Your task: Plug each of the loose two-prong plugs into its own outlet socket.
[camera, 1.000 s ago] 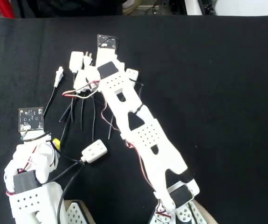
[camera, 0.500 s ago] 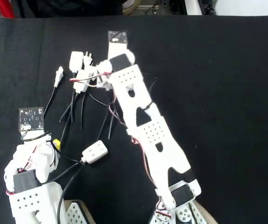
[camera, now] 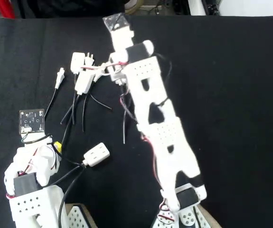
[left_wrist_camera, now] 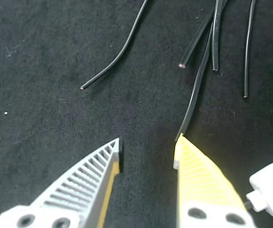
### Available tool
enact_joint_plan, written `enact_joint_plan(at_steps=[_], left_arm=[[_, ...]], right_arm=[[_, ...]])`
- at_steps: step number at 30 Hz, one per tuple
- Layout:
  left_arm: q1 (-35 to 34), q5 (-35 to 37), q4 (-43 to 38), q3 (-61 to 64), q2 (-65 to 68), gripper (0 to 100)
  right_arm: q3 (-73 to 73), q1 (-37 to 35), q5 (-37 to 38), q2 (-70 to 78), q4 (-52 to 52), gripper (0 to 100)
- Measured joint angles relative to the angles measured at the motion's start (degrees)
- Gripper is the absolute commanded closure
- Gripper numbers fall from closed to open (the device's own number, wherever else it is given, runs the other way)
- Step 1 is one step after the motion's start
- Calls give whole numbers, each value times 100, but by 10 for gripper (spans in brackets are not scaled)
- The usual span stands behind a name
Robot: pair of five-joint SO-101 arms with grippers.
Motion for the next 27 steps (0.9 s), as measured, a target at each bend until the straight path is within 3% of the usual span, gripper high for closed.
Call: enact_joint_plan(at_steps=[8, 13, 18, 22, 27], left_arm=[[0, 0, 0, 0, 0, 805], [88, 0, 0, 97, 0, 805], [185, 0, 0, 97, 9, 805], [185, 0, 0, 97, 9, 805], [220, 0, 0, 97, 9, 805]], right_arm=[[3332, 132, 1266, -2681, 0, 984], [5732, 396, 2796, -4396, 0, 984], [7886, 1108, 4325, -5213, -123, 983], [9257, 1811, 5547, -5380, -695, 983], [10708, 2259, 7042, -5398, -2180, 985]])
